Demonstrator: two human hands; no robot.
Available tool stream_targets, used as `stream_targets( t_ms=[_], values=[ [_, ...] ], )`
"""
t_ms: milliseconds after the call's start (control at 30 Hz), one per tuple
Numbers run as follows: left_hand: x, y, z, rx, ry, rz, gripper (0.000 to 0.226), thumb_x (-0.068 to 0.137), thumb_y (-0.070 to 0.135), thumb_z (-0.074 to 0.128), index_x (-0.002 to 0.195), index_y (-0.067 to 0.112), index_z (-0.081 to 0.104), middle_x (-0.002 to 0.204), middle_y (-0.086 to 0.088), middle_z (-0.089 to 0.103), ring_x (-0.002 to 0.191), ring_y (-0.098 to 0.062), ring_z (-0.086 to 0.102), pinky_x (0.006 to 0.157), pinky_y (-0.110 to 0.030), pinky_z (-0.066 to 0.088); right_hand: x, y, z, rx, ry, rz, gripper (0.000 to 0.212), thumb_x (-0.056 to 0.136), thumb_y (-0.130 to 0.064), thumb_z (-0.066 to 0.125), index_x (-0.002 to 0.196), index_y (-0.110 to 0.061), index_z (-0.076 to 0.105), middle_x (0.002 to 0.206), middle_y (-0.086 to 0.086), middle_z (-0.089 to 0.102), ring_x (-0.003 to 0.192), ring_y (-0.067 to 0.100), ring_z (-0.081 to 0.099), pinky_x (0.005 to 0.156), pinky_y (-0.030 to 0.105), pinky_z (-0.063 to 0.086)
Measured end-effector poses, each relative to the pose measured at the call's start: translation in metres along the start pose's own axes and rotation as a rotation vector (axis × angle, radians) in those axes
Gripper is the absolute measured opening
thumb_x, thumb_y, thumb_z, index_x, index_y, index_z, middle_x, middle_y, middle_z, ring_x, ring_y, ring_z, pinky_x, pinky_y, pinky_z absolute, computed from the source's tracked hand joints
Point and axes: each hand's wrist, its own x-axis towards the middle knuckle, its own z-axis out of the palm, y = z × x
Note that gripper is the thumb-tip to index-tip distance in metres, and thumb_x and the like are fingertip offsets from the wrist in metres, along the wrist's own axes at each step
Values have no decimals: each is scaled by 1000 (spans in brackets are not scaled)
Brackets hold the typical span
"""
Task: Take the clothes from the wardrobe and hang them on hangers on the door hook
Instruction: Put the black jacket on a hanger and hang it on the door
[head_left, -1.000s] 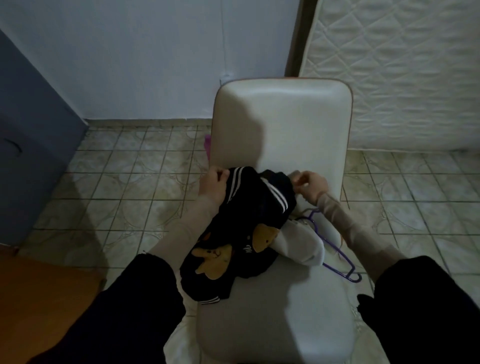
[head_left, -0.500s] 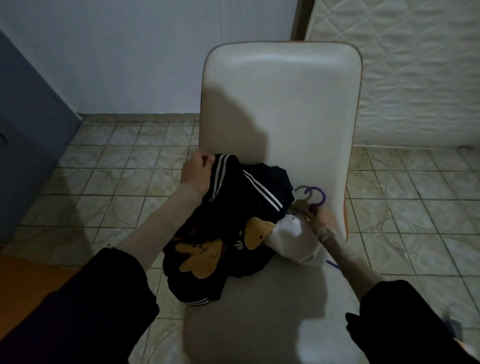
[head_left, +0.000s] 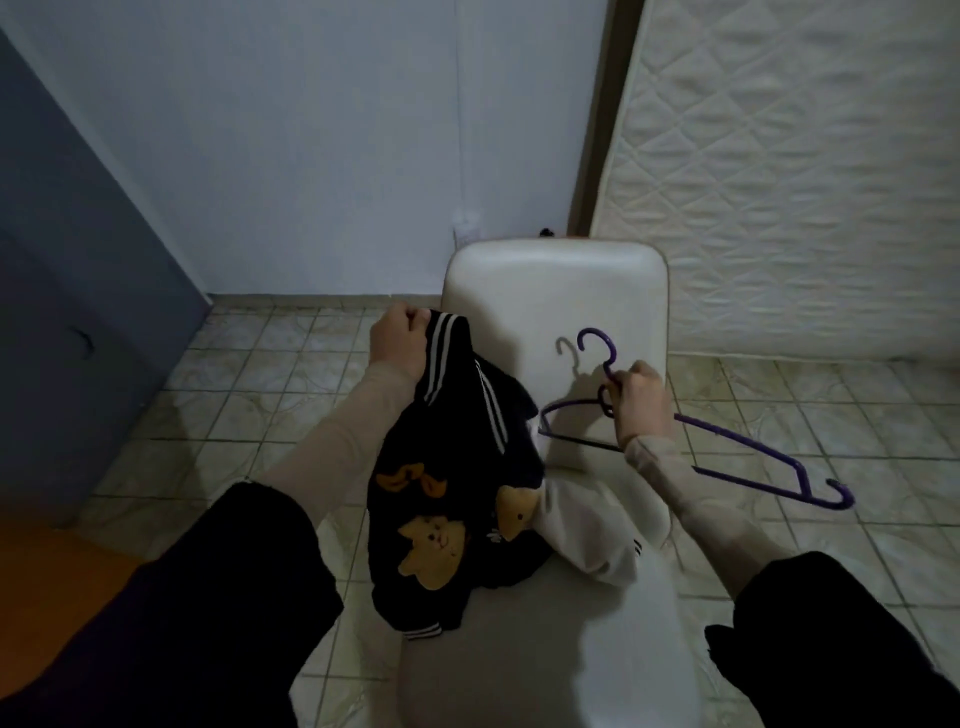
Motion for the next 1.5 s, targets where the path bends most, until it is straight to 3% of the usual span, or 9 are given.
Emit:
stream_targets(
  t_ms=[133, 200, 467, 667, 833, 1033, 1500],
  values=[
    [1, 53, -36, -16, 4, 30, 17, 97, 15, 42, 101, 3, 55, 114, -21, 59, 92, -21, 50, 66, -19, 32, 11, -39, -59, -18, 72, -73, 27, 92, -14, 48, 95, 6, 65, 95, 23, 54, 79, 40, 57, 72, 47, 49],
    [1, 76, -53, -37, 10, 15, 20, 96, 14, 44, 103, 1, 58, 112, -18, 59, 97, -24, 53, 71, -21, 34, 16, -60, -89, 62, 143, -107, 26, 91, -13, 49, 89, 8, 64, 93, 25, 54, 79, 41, 56, 70, 44, 45],
    [-2, 129, -120, -83, 2, 8, 15, 92, 10, 50, 78, 9, 55, 112, -25, 62, 106, -33, 57, 89, -32, 42, 5, -131, -163, 365, 389, -152, 27, 91, -16, 53, 73, 3, 57, 79, 25, 57, 74, 37, 54, 65, 34, 30],
    [-5, 121, -156, -5, 59, -65, 13, 93, 8, 49, 95, 6, 61, 118, -20, 62, 112, -30, 56, 91, -29, 41, -3, -154, -191, 364, 475, -146, 26, 93, -17, 49, 78, 4, 56, 86, 25, 58, 80, 37, 55, 66, 35, 30],
    [-1, 118, -170, 10, 116, -149, 27, 94, 6, 45, 113, -5, 60, 124, -19, 59, 116, -30, 54, 94, -28, 38, -9, -159, -199, 394, 476, -162, 27, 91, -15, 51, 73, 5, 55, 81, 27, 59, 77, 38, 55, 67, 38, 33],
    [1, 118, -176, 5, 142, -182, 27, 95, 8, 45, 114, -6, 59, 125, -19, 58, 116, -30, 54, 92, -26, 39, -7, -154, -197, 390, 453, -174, 27, 91, -16, 52, 74, 3, 58, 81, 26, 61, 76, 37, 56, 65, 29, 26],
    [11, 132, -173, -7, 157, -110, 23, 92, 7, 51, 109, -4, 62, 121, -17, 61, 114, -28, 56, 94, -26, 41, 9, -152, -203, 438, 377, -237, 30, 90, -18, 53, 70, 3, 59, 72, 24, 63, 68, 37, 57, 67, 39, 41]
  ],
)
